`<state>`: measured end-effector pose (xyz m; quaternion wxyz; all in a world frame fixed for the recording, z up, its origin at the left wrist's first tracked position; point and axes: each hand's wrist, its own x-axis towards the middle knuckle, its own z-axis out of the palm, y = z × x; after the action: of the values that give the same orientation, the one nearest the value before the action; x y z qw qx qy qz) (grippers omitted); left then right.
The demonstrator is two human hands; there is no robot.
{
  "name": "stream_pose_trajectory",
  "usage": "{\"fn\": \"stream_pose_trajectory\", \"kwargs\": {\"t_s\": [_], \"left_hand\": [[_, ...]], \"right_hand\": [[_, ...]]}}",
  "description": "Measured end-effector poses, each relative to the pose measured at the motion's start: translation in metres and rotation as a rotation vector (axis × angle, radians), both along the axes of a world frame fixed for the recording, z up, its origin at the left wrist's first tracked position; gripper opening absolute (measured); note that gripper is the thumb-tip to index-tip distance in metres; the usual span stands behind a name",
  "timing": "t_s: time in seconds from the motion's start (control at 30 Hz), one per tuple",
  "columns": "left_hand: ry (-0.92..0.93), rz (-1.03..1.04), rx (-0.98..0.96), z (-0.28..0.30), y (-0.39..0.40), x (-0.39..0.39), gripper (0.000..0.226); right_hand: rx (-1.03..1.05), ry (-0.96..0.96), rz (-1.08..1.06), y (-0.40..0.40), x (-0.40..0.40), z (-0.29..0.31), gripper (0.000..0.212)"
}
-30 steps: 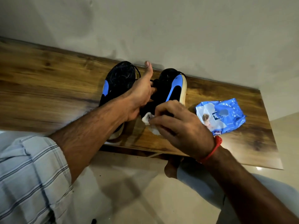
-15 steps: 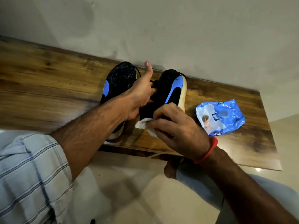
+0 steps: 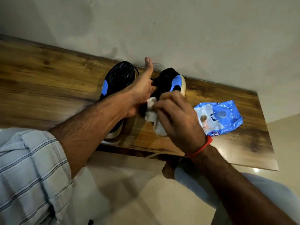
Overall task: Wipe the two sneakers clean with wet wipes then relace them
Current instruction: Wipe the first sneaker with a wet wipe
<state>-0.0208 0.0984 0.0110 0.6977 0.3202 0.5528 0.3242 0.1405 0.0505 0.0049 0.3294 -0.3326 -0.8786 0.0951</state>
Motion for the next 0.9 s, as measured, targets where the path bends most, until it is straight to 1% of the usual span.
{"fn": "stream_pose_trajectory", "kwargs": {"t_s": [0.1,0.17,0.23,0.33,0.4,0.43,0.5,0.57,0.63,0.67,0.73,0.8,0.9], "left_hand": [[0.092,-0.006,0.035,-0.006,-0.001,0.005,0.106],[0.099,-0.023,0.047,-0.009,0.000,0.007,0.104],[0.055,-0.034,0.000,-0.011,0.001,0.003,0.107],[-0.102,-0.053,-0.042,-0.016,0.004,-0.005,0.118],[-0.122,-0.073,-0.047,-0.020,0.007,-0.011,0.128],[-0.120,-0.084,-0.039,-0.021,0.008,-0.013,0.130],[-0.125,-0.100,-0.016,-0.024,0.010,-0.016,0.126],[-0.142,-0.130,0.003,-0.024,0.011,-0.017,0.121],[-0.143,-0.153,0.013,-0.026,0.011,-0.016,0.119],[-0.137,-0.153,0.012,-0.026,0.011,-0.015,0.119],[-0.131,-0.130,0.002,-0.030,0.011,-0.017,0.122],[-0.122,-0.111,-0.015,-0.033,0.013,-0.020,0.128],[-0.073,-0.113,-0.037,-0.037,0.014,-0.022,0.139]], "right_hand": [[-0.055,0.064,-0.176,0.016,0.008,-0.003,0.015],[-0.052,0.067,-0.209,0.018,0.011,-0.005,0.015],[-0.017,0.049,-0.141,0.010,0.008,-0.004,0.013],[0.036,-0.027,0.044,-0.009,-0.002,-0.005,0.017],[0.053,-0.071,0.110,-0.009,0.000,-0.005,0.021],[0.055,-0.071,0.109,-0.004,0.005,-0.005,0.022],[0.026,-0.015,0.005,0.010,0.017,-0.006,0.017],[-0.071,0.068,-0.152,0.024,0.029,-0.006,0.015],[-0.191,0.117,-0.196,0.032,0.038,-0.004,0.016],[-0.235,0.113,-0.166,0.032,0.041,-0.001,0.018],[-0.285,0.035,-0.066,0.027,0.044,0.003,0.025],[-0.260,-0.059,0.006,0.022,0.044,0.006,0.031],[-0.158,-0.021,0.042,0.013,0.035,0.006,0.022]]}}
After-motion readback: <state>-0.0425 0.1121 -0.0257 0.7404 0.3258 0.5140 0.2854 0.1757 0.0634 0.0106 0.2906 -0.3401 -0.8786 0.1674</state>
